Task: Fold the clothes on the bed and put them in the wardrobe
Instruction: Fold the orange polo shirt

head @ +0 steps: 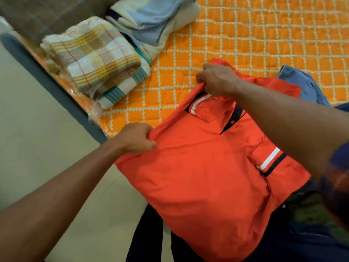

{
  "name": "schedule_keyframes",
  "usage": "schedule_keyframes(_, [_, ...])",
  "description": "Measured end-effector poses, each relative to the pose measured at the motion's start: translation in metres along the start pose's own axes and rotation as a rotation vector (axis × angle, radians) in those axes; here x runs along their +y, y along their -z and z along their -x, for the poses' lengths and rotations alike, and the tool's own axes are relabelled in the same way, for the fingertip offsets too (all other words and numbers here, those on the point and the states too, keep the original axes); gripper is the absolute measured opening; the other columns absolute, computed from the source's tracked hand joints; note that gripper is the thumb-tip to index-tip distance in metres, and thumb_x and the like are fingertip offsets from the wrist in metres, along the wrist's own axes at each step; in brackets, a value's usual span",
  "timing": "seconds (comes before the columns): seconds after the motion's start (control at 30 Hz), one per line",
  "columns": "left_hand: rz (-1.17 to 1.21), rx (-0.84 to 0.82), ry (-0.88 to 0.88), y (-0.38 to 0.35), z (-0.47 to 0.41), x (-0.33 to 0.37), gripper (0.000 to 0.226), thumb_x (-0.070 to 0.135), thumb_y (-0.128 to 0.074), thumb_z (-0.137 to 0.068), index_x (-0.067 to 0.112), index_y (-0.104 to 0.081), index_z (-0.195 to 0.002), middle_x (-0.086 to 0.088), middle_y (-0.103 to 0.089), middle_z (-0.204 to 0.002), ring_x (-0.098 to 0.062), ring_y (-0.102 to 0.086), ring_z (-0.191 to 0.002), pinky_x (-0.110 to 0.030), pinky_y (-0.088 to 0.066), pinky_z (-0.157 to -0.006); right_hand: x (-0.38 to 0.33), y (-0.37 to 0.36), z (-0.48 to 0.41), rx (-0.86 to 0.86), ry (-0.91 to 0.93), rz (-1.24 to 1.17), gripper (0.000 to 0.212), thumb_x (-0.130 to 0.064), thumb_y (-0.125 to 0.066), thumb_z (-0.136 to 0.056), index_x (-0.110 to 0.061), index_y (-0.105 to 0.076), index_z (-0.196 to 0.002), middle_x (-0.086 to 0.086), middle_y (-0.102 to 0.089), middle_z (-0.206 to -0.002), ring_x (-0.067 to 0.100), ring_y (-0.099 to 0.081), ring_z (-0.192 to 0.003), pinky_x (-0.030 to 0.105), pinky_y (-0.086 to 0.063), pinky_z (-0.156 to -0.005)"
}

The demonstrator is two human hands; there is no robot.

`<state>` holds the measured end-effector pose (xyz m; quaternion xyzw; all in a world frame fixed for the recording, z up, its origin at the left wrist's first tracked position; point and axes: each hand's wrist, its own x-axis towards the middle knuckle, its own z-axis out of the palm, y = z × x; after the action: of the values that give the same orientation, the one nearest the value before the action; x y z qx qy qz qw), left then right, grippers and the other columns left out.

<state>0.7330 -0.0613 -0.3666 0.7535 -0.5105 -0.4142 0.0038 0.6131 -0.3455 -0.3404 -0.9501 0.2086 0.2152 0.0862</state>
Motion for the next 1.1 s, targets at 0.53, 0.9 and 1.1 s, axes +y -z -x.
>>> schedule_keyframes(0.53, [-0.176, 0.014, 0.008, -0.076, 0.144, 0.109, 0.027, 0.019, -0.058, -0.083, 0.018, -0.055, -0.110, -0.007, -0.066, -0.097, -0.029, -0.064, -0.091, -0.032, -0.046, -0.068, 0.063, 0.036, 0.183, 0.159, -0.034, 0.134, 0.026, -0.007, -0.068, -0.079, -0.007, -0.070, -0.105, 0.022, -0.061, -0.105, 0.046, -0.063, -0.100, 0.047, -0.052, -0.079])
schedule_keyframes(0.9, [-0.102, -0.064, 0.089, -0.214, 0.191, 0.237, 0.041, 0.027, -0.053, -0.092, 0.014, -0.037, -0.128, -0.014, -0.065, -0.113, -0.038, -0.063, -0.102, -0.039, -0.041, -0.074, 0.110, -0.023, 0.308, -0.049, -0.261, 0.142, 0.045, -0.011, -0.051, -0.090, -0.019, -0.054, -0.134, 0.020, -0.059, -0.119, 0.044, -0.062, -0.108, 0.053, -0.052, -0.083])
schedule_keyframes(1.1, [0.552, -0.006, 0.206, -0.254, 0.197, 0.245, 0.037, 0.044, -0.070, -0.088, 0.019, -0.047, -0.102, -0.007, -0.065, -0.076, -0.026, -0.068, -0.066, -0.040, -0.056, -0.065, 0.111, -0.042, 0.321, 0.040, -0.395, 0.090, 0.049, -0.015, -0.054, -0.091, -0.019, -0.050, -0.140, 0.022, -0.049, -0.124, 0.048, -0.056, -0.113, 0.056, -0.047, -0.091])
